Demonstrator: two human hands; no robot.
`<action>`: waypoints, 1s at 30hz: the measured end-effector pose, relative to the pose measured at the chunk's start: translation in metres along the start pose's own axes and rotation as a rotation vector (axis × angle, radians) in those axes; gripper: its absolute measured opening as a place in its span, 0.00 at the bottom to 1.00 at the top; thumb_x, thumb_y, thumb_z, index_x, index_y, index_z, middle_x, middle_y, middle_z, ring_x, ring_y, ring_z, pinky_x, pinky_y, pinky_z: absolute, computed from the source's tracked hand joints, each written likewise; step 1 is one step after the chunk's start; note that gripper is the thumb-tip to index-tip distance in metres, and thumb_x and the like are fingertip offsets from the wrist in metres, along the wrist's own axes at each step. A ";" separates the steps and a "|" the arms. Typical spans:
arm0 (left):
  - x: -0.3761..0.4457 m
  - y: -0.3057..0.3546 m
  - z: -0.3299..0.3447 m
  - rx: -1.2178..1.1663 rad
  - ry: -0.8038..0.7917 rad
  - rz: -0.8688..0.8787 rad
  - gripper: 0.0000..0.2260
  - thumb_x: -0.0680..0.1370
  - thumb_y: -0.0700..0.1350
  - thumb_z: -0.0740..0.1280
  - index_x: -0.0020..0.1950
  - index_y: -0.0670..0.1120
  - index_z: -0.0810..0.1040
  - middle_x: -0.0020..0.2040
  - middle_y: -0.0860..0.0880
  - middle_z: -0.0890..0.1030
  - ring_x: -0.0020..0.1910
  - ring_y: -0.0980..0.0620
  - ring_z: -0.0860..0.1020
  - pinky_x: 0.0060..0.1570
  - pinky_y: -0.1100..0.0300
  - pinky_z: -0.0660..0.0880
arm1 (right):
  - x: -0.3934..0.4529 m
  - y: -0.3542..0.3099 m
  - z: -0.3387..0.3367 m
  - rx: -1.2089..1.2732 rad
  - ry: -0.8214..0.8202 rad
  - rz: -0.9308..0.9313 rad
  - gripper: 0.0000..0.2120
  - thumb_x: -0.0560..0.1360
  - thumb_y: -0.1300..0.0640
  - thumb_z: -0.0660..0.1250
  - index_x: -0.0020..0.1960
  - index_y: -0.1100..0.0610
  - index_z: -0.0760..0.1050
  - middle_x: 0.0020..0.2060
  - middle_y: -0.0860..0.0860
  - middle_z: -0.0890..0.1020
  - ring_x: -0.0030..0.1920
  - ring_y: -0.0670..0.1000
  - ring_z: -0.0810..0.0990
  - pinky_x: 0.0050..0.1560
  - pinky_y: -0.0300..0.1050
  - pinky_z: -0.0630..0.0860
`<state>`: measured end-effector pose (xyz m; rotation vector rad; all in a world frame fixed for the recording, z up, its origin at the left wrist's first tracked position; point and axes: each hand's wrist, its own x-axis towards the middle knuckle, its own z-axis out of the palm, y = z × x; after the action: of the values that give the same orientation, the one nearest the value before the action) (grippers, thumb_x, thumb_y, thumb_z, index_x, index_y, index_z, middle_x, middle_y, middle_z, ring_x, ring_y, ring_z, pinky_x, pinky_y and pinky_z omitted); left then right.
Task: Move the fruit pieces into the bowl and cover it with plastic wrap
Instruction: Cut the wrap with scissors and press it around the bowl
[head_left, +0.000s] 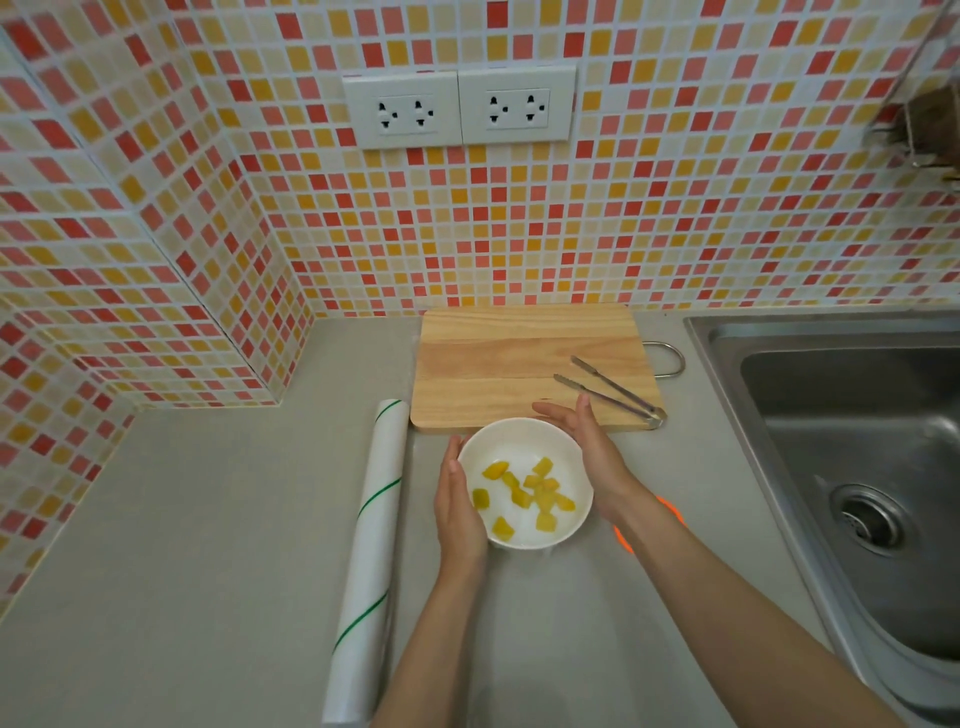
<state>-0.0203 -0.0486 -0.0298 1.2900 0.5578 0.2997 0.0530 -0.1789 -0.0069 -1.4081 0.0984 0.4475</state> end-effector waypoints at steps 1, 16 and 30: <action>-0.001 0.001 0.000 -0.004 -0.003 -0.003 0.17 0.83 0.44 0.51 0.70 0.47 0.69 0.63 0.54 0.75 0.55 0.63 0.75 0.48 0.75 0.73 | 0.000 0.001 0.000 0.023 0.007 0.017 0.29 0.76 0.36 0.42 0.56 0.49 0.76 0.61 0.54 0.78 0.59 0.54 0.77 0.65 0.54 0.70; -0.002 0.000 -0.011 0.052 -0.020 -0.024 0.18 0.82 0.52 0.51 0.62 0.51 0.77 0.63 0.48 0.79 0.61 0.51 0.76 0.63 0.53 0.71 | -0.037 0.024 -0.001 0.100 0.529 -0.295 0.24 0.80 0.44 0.48 0.65 0.55 0.71 0.64 0.51 0.76 0.65 0.47 0.72 0.68 0.45 0.65; 0.000 0.003 0.008 0.002 -0.019 -0.017 0.18 0.81 0.48 0.52 0.56 0.47 0.81 0.54 0.47 0.83 0.54 0.48 0.80 0.48 0.63 0.78 | -0.039 0.034 0.016 0.132 0.447 -0.218 0.19 0.81 0.48 0.49 0.61 0.50 0.75 0.59 0.49 0.79 0.62 0.50 0.76 0.60 0.46 0.73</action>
<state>-0.0159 -0.0540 -0.0257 1.2880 0.5526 0.2732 0.0018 -0.1701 -0.0231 -1.3500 0.3276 -0.0589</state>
